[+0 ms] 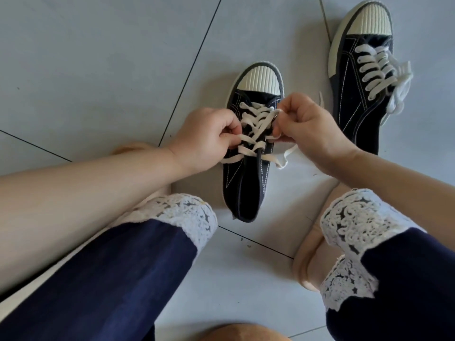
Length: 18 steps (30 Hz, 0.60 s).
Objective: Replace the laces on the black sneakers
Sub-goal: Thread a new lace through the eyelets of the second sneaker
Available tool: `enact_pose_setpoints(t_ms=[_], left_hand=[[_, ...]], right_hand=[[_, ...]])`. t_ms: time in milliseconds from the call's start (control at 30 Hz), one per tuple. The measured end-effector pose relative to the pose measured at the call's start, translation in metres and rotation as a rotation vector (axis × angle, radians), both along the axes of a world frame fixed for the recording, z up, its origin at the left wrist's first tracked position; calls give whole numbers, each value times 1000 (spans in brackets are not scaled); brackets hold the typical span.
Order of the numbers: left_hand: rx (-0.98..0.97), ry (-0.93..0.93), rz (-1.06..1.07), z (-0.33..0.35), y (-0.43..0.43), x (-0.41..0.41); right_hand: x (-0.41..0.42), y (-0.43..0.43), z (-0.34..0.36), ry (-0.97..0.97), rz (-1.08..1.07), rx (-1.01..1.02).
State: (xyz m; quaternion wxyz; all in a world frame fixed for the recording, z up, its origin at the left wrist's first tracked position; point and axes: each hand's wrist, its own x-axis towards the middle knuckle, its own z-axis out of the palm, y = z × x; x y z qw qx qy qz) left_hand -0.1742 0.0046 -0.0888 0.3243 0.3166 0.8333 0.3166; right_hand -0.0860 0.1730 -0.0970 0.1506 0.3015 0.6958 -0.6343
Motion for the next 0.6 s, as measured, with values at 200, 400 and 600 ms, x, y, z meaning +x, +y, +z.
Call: enact_pose_setpoints(t_ms=[200, 400, 600], left_hand=[[-103, -147, -53, 8, 2, -12], [7, -235, 7, -1, -1, -6], [41, -209, 17, -10, -2, -8]], right_hand=[[4, 4, 0, 9, 61, 21], [16, -2, 0, 0, -16, -125], [24, -11, -3, -25, -90, -115]])
